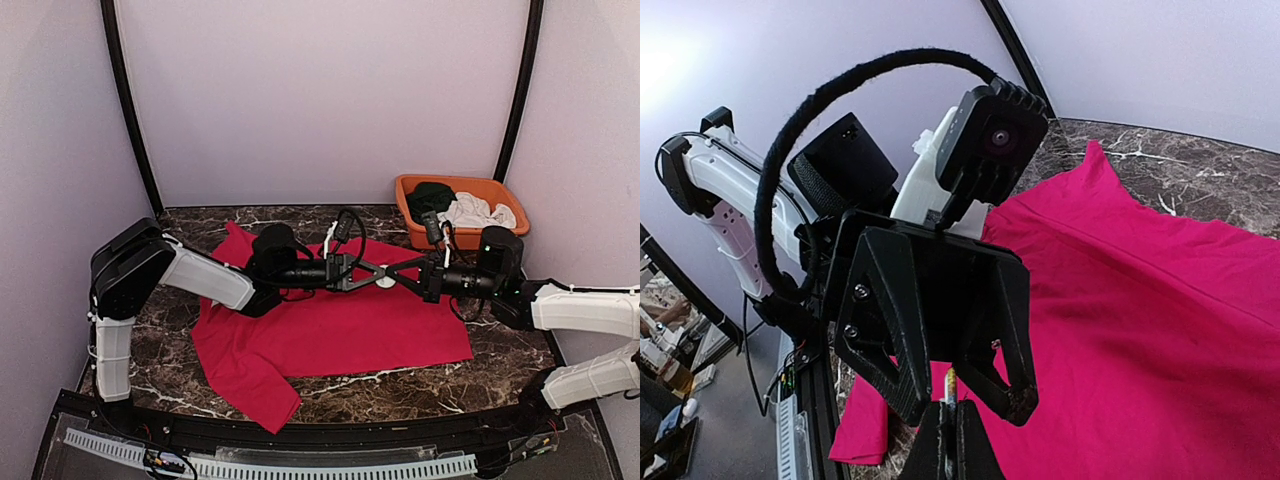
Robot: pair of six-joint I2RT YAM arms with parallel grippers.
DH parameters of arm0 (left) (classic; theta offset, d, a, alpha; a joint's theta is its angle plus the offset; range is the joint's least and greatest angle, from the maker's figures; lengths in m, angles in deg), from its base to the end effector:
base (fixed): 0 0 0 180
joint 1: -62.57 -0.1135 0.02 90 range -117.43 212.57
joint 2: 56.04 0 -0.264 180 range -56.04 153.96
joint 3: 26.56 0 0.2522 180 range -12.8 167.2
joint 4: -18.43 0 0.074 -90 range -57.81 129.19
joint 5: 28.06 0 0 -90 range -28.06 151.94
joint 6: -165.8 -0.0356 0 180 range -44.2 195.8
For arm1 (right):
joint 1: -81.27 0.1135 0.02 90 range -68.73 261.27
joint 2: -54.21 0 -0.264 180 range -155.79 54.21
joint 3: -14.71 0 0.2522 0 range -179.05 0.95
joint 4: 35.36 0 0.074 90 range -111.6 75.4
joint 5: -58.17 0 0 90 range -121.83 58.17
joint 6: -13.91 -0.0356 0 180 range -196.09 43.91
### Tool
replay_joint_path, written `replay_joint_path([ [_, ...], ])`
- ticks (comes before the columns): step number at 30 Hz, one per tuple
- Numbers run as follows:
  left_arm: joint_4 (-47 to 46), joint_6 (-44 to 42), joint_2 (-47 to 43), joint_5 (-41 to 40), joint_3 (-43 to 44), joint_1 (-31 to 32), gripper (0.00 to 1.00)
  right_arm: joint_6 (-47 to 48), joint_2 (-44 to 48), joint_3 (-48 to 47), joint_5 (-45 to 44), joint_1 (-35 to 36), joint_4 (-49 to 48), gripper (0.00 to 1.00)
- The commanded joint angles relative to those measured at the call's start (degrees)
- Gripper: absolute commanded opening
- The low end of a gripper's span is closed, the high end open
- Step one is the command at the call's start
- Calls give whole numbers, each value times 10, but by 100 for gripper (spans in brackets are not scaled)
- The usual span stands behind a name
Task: Pin the brooch onto the clothing
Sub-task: Open the brooch at the center of the board.
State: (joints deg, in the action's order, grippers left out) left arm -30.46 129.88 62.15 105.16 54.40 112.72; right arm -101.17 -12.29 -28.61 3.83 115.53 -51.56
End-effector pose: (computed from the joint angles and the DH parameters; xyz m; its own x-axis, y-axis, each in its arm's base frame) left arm 0.2654 -0.3560 0.2138 -0.7251 -0.0522 -0.6866 0.6852 -0.1538 -0.7119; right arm 0.1939 0.1572 0.2438 -0.4876 0.0846 -0.8690 -0.8049 0.3422 0.4849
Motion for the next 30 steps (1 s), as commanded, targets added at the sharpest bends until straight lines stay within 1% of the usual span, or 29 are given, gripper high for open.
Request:
replay_joint_path([
  [1, -14, 12, 6, 19, 9, 5, 38, 15, 14, -8, -15, 5, 4, 0],
  [6, -44, 28, 8, 19, -6, 4, 47, 19, 24, -5, -24, 4, 7, 0],
  [9, -56, 37, 9, 19, -9, 5, 47, 17, 27, -6, -23, 5, 5, 0],
  [11, -64, 45, 13, 20, -6, 5, 46, 18, 25, -9, -23, 4, 9, 0],
  [14, -69, 55, 20, 26, 6, 5, 37, 24, 25, -15, -24, 5, 22, 0],
  [18, -68, 61, 23, 30, 12, 5, 29, 28, 31, -18, -27, 5, 28, 0],
  [30, -79, 77, 31, 33, 20, 6, 30, 33, 32, -22, -29, 5, 30, 0],
])
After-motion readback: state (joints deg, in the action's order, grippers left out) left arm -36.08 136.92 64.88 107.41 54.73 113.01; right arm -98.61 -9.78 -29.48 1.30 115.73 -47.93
